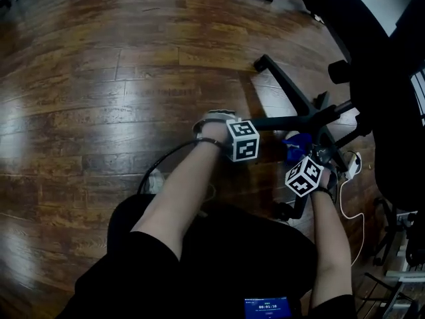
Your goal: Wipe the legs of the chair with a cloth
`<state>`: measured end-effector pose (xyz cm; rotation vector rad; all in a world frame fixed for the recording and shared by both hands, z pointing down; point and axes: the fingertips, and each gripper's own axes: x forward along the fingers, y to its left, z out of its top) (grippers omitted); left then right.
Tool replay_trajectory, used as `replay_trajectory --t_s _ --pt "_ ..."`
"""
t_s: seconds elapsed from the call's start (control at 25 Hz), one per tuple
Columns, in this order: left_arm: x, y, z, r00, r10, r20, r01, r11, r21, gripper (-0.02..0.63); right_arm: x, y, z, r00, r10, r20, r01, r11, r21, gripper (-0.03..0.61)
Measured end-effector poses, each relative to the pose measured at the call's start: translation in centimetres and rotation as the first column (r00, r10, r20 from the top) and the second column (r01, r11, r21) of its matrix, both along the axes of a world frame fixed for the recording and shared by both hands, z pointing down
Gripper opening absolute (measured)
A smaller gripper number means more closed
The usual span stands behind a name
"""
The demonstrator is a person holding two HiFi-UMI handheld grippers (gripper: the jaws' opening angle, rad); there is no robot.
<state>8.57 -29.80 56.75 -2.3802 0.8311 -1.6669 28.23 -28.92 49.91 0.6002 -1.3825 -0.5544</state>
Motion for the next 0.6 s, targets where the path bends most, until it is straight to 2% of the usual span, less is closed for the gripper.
replay_trajectory --t_s 0.12,0.24,0.44,0.6 --pt "0.2 -0.1 -0.2 1.000 0.003 0.003 -0.003 1.000 0.020 0.061 -0.2 -2.5 -0.9 1.000 0.028 0.004 -0.028 0.997 0.068 0.081" --pt "0.2 -0.1 -0.1 1.000 0.003 0.003 -0.003 1.000 0.029 0.061 -0.4 -1.9 -0.8 1.000 0.009 0.007 -0.009 0.997 0.071 0.080" --pt "0.2 0.1 0.1 1.000 0.001 0.002 -0.001 1.000 0.014 0.061 0.5 4.7 1.2 1.000 -0.004 -0.009 0.003 0.996 -0.088 0.081" --pt "0.0 0.0 0.3 1.000 0.003 0.007 -0.003 1.000 0.005 0.061 1.7 13.0 3.6 0.999 -0.023 -0.034 0.014 0.972 -0.234 0.081"
